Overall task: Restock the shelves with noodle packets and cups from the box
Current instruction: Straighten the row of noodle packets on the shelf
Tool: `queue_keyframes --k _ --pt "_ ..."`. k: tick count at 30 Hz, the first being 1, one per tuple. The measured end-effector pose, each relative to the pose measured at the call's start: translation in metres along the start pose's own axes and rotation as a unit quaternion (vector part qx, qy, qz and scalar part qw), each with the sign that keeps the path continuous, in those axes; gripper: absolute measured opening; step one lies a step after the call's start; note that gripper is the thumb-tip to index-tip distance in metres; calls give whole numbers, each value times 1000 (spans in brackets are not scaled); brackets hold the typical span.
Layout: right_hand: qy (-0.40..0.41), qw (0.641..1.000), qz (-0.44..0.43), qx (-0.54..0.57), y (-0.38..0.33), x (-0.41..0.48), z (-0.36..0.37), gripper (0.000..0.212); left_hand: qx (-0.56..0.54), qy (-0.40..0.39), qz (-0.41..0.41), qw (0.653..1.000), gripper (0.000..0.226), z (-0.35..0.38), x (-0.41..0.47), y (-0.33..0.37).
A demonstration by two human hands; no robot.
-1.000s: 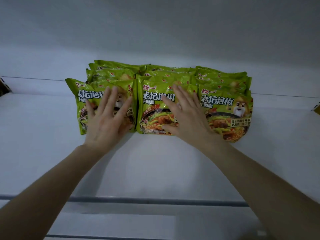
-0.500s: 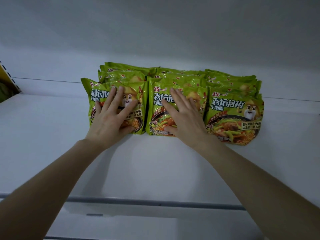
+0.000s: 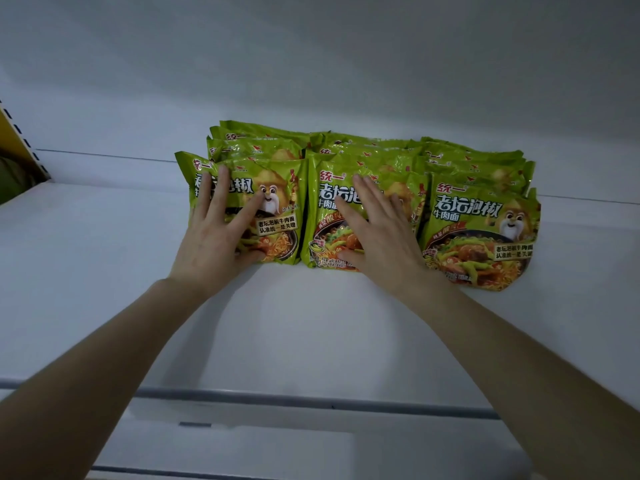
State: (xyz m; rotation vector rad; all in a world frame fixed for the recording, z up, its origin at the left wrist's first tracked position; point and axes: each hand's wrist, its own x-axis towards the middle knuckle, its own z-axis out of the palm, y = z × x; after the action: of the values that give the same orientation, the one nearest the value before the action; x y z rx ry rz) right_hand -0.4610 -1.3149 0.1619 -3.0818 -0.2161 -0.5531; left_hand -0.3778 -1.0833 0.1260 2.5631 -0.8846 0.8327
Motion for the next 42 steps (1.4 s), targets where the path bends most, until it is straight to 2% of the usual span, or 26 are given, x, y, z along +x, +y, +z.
queue_keyframes --k 4,5,7,10,12,14,18,24,32,39,42 --pt "22 1000 -3 7 -1 0 1 77 -41 26 10 999 81 -6 -7 -4" --pt "45 999 -6 13 -3 0 1 77 -65 48 -10 997 80 -9 -9 -4" --pt "86 996 -14 25 -10 4 0 79 -145 80 -120 979 89 -16 -9 -2" --pt "118 992 -46 17 -29 20 1 85 -303 101 -299 899 105 -22 -3 -7" --pt "139 987 -81 -5 -42 32 3 89 -411 97 -336 842 109 -26 6 -15" --pt "107 989 -100 -13 -55 42 4 92 -469 67 -325 818 107 -28 15 -22" --pt "71 991 -101 -43 -68 53 14 99 -514 17 -263 816 107 -23 24 -32" --pt "93 990 -87 -64 -61 59 22 99 -504 16 -223 834 91 -12 28 -28" --pt "114 987 -89 -67 -61 59 24 98 -546 18 -252 799 84 -13 32 -37" --pt "83 990 -104 -37 -60 59 23 93 -552 -9 -243 797 80 -4 41 -35" --pt "72 991 -110 -25 -59 60 23 93 -550 -17 -248 798 85 -6 40 -39"
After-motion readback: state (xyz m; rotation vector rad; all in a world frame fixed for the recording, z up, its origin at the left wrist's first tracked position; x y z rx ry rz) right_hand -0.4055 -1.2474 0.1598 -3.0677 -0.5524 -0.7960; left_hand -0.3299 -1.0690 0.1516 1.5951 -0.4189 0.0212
